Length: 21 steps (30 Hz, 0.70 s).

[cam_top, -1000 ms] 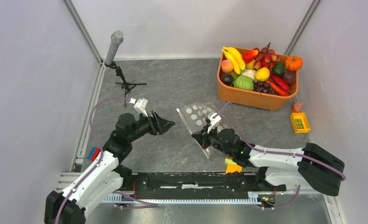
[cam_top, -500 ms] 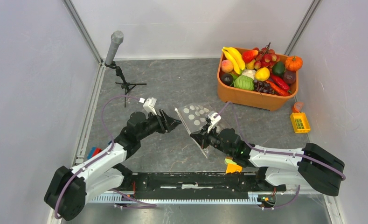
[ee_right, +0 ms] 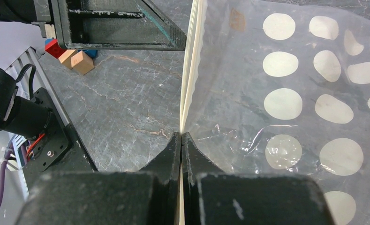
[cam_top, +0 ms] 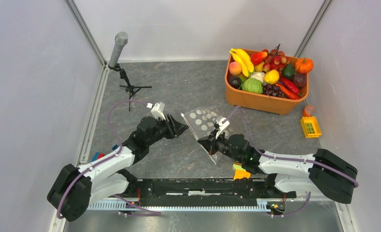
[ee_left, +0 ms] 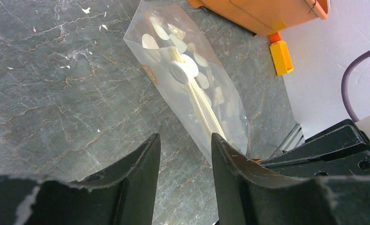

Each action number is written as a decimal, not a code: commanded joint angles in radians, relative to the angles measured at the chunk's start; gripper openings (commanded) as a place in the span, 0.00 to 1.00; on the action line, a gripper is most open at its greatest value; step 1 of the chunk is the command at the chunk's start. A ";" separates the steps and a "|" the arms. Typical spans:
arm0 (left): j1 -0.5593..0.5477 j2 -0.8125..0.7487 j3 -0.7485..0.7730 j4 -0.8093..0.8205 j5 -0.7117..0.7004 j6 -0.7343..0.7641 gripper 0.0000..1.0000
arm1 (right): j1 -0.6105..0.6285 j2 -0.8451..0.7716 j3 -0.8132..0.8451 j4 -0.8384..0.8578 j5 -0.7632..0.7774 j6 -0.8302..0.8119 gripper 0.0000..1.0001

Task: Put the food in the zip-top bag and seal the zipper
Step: Pick up the zipper food storage bag at the center of the board.

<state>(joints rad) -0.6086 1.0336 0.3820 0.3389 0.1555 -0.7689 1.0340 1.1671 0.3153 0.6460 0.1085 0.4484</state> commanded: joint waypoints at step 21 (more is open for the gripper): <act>-0.026 -0.011 0.029 0.046 -0.035 -0.019 0.58 | 0.001 0.008 0.006 0.008 0.026 -0.033 0.00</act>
<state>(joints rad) -0.6304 1.0592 0.3824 0.3534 0.1398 -0.7780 1.0340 1.1660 0.3134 0.6430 0.1055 0.4225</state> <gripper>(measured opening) 0.574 0.006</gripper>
